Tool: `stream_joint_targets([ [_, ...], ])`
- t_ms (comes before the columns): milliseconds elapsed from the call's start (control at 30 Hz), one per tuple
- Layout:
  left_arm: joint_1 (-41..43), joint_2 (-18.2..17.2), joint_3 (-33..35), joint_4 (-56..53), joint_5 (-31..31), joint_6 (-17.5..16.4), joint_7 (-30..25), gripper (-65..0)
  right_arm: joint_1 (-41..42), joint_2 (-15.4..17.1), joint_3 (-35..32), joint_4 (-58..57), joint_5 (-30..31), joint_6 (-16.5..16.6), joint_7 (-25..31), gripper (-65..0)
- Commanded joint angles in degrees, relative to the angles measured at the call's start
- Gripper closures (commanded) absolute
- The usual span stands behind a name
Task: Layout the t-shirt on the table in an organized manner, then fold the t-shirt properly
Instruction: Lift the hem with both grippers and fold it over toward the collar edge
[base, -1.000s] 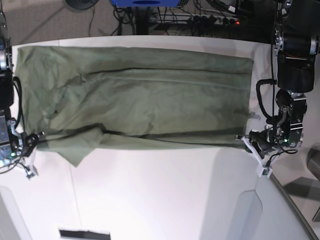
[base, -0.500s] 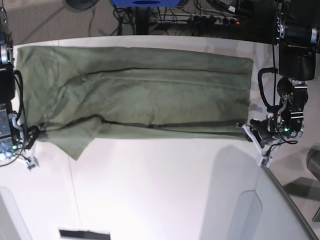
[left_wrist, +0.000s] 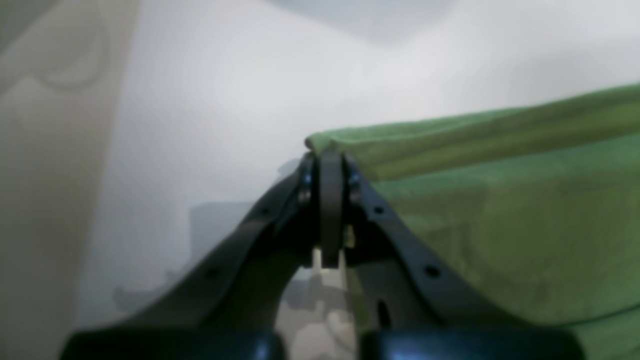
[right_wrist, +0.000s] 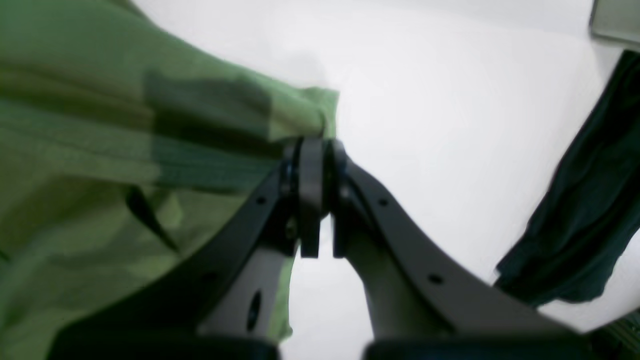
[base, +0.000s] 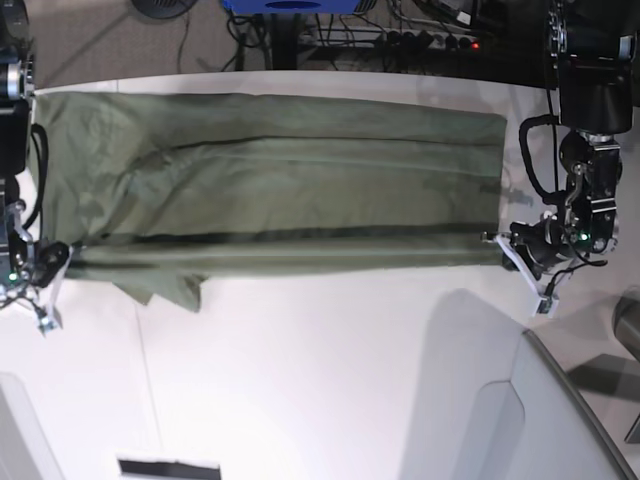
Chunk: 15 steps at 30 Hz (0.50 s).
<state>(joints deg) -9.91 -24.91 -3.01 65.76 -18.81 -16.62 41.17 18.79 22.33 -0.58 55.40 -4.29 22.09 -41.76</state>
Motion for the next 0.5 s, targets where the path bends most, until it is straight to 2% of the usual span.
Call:
stream_joint_targets([
  [0,-0.77,-0.81,-0.64,1.72,0.04,0.23,0.72,0.0,1.65,1.19,0.54,1.0,-0.67,-0.59,0.48,-0.2],
  [67,-0.42,-0.81,-0.91,3.47,0.04,0.23,2.48,0.0,1.13,0.84,0.71,1.0,-0.67,-0.59,0.48,-0.2],
  [233,1.08,-1.16,-1.17,6.64,0.04,0.23,2.83,0.0,-0.02,0.13,4.49,1.0,-0.67,-0.59,0.48,-0.2],
  [467,1.96,-1.16,-1.17,7.17,0.04,0.23,2.83,0.0,-2.04,0.13,4.67,1.79,-0.67,-0.59,0.48,-0.2],
])
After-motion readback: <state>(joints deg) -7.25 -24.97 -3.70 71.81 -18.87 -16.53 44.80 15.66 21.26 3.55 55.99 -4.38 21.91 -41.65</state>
